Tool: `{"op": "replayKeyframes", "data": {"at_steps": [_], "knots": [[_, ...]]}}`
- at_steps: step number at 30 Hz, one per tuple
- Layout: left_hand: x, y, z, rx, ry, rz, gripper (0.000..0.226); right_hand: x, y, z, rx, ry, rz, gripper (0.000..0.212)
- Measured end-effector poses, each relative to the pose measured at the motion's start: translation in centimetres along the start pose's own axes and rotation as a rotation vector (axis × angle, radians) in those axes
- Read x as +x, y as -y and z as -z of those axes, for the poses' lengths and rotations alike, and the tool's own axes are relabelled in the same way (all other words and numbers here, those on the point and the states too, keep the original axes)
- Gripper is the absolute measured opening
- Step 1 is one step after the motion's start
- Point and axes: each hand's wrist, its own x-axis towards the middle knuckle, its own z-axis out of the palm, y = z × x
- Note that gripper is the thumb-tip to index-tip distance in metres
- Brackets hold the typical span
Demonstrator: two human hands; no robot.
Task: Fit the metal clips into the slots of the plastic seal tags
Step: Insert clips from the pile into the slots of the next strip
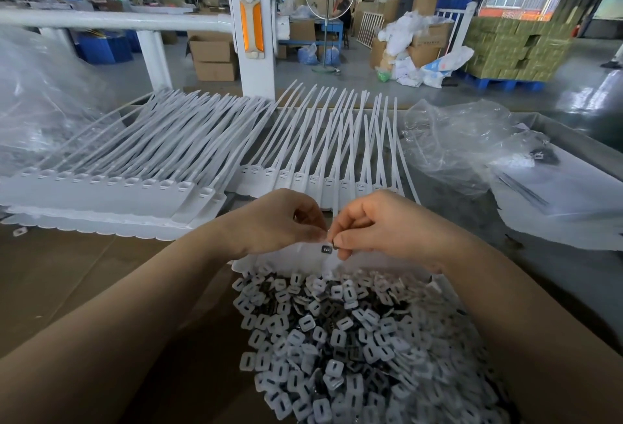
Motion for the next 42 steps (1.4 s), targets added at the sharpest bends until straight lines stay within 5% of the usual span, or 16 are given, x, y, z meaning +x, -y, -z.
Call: {"op": "replayKeyframes", "data": {"at_steps": [25, 42], "knots": [[-0.3, -0.9, 0.3, -0.205, -0.071, 0.046, 0.004, 0.3, -0.5, 0.0, 0.176, -0.264, 0.021, 0.014], [0.3, -0.1, -0.4, -0.112, -0.174, 0.06, 0.005, 1.2, -1.1, -1.3, -0.168, -0.34, 0.021, 0.017]]}}
